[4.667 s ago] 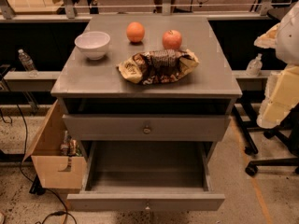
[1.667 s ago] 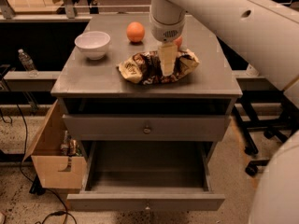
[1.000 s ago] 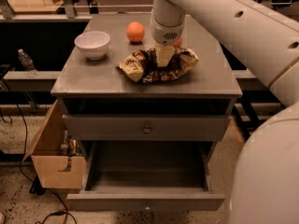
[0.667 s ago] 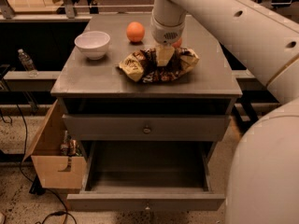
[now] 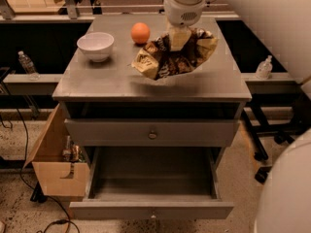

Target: Place brown chip bag into middle drawer

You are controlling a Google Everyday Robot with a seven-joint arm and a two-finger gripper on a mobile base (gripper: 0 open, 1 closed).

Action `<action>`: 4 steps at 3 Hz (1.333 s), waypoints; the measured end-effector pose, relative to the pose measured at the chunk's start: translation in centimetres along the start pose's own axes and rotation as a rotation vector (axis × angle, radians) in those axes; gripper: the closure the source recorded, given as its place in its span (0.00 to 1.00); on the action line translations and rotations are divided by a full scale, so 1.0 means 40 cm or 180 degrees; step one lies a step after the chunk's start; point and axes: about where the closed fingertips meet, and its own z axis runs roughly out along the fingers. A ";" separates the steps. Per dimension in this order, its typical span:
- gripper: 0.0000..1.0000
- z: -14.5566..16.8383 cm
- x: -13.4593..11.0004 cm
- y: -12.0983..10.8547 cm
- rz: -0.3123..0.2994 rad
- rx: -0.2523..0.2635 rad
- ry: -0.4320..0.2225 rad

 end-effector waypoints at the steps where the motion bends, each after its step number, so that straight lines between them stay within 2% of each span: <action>1: 1.00 -0.101 0.004 0.025 -0.0107 0.0025 -0.0054; 2: 1.00 -0.143 -0.007 0.085 -0.0188 -0.0158 -0.0183; 3: 1.00 -0.156 -0.025 0.161 -0.0187 -0.0390 -0.0301; 4: 1.00 -0.161 -0.034 0.242 -0.0023 -0.0498 -0.0359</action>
Offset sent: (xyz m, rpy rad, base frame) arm -0.1026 -0.0149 0.0443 0.0300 0.1723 0.1337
